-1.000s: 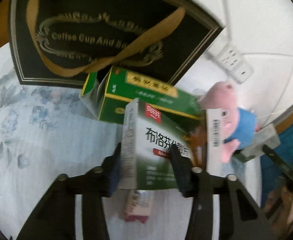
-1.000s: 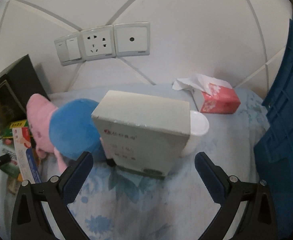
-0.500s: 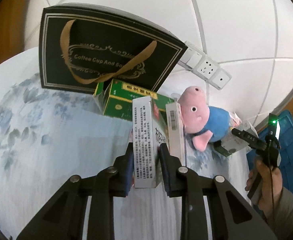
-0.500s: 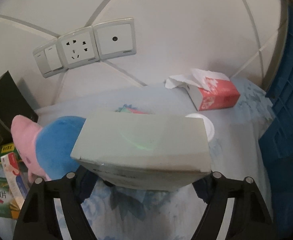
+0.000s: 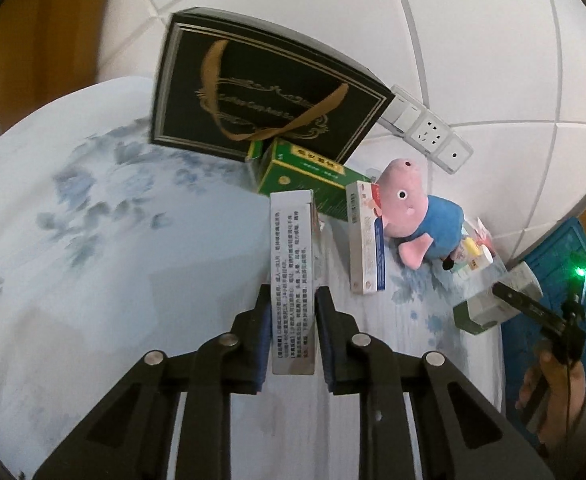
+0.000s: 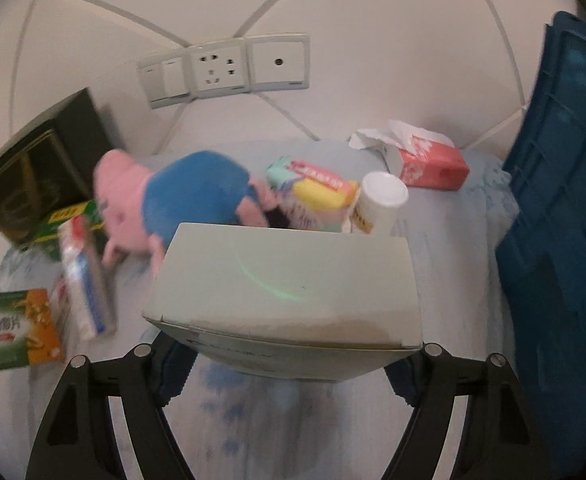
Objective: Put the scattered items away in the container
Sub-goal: 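Carry the white box and white medicine box over the blue crate with both tools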
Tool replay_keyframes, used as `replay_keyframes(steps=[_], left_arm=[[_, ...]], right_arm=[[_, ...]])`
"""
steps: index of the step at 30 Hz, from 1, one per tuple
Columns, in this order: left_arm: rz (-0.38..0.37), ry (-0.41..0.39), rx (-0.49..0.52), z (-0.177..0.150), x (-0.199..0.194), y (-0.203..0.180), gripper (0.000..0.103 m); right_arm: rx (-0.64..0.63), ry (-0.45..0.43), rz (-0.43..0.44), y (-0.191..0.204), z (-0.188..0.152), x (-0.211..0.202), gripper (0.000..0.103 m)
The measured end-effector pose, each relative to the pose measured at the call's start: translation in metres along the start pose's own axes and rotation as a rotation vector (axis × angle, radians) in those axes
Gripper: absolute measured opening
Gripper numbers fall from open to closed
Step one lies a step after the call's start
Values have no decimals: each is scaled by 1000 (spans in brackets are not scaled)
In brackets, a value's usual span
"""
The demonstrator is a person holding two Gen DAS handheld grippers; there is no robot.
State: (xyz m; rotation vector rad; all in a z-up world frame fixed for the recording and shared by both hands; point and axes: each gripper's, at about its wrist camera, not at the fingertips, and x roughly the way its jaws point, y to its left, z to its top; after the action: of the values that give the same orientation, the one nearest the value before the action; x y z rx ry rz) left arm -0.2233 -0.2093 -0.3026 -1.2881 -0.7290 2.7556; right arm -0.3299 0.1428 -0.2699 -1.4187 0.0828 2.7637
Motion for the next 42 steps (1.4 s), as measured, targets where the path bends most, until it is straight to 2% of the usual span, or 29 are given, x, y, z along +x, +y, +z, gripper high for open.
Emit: replay_keyframes(steps=[9,22,31,42], left_arm=[[70,36,30,-36,-68,-1,19],[132,34,116,-81,-181,-49,19],[164,-5,147,-84,-241,-74,18],[180,-47,192,-85,-282,-126,18]], right_arm=[[-65,61,85,17,-52,-80,79],[-167,75,173,18,-105,-206,79],[-156,65,210,3,-131,-264,79],[-207,-7,256,-25,-130,-328,79]])
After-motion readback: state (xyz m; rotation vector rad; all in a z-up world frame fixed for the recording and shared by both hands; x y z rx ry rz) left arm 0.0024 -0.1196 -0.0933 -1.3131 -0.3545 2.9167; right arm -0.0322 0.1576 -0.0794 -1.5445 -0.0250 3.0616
